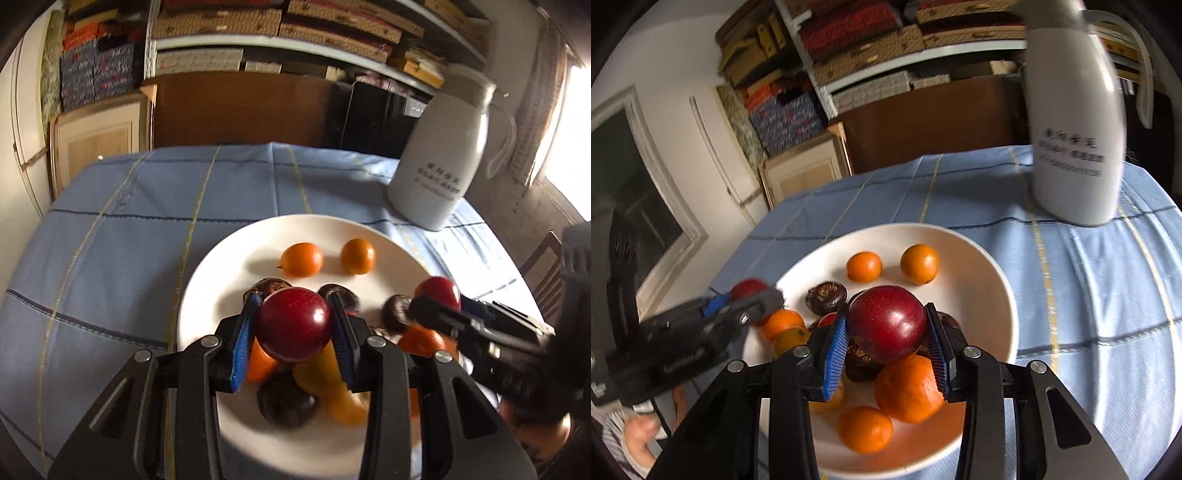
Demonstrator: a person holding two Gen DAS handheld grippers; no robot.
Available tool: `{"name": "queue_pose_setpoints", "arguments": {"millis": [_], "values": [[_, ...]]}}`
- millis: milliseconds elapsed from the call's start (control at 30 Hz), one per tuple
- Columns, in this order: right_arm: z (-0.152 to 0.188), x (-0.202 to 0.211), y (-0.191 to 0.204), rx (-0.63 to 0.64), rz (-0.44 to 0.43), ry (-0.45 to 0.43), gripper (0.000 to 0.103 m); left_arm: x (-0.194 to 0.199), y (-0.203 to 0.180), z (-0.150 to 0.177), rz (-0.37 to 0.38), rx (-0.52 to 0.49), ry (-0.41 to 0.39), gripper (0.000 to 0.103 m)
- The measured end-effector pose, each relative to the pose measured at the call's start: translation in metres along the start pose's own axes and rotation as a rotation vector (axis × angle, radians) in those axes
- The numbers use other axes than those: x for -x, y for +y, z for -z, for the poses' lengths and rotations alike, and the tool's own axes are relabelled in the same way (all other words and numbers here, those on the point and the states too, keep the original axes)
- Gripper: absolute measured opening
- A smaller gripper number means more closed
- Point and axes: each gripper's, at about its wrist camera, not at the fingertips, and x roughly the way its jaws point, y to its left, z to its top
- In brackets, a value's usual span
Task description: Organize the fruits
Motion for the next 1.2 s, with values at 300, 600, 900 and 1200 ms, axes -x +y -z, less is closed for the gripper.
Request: {"name": "queue_pose_setpoints", "arguments": {"millis": [300, 600, 900, 1200], "values": [[0.010, 0.044, 0.007, 0.051, 0.052, -0.110, 0.052, 0.024, 0.002, 0.022, -0.016, -0.001, -0.057, 0.073], [0.072, 0.088, 0.003, -0.020, 0.039, -0.135, 0.063, 0.094, 0.008, 0.095, -0.086, 0.072, -0.174, 0.095], [0.120, 0.124, 0.016, -0.011, 0.099, -0.171, 0.082, 0.136, -0.009, 0.151, -0.158, 0.073, -0.218, 0.098], [0.132, 0.133, 0.021, 0.016, 0.142, -0.184, 0.087, 0.137, -0.023, 0.157, -0.259, 0.003, -0.210, 0.098]]}}
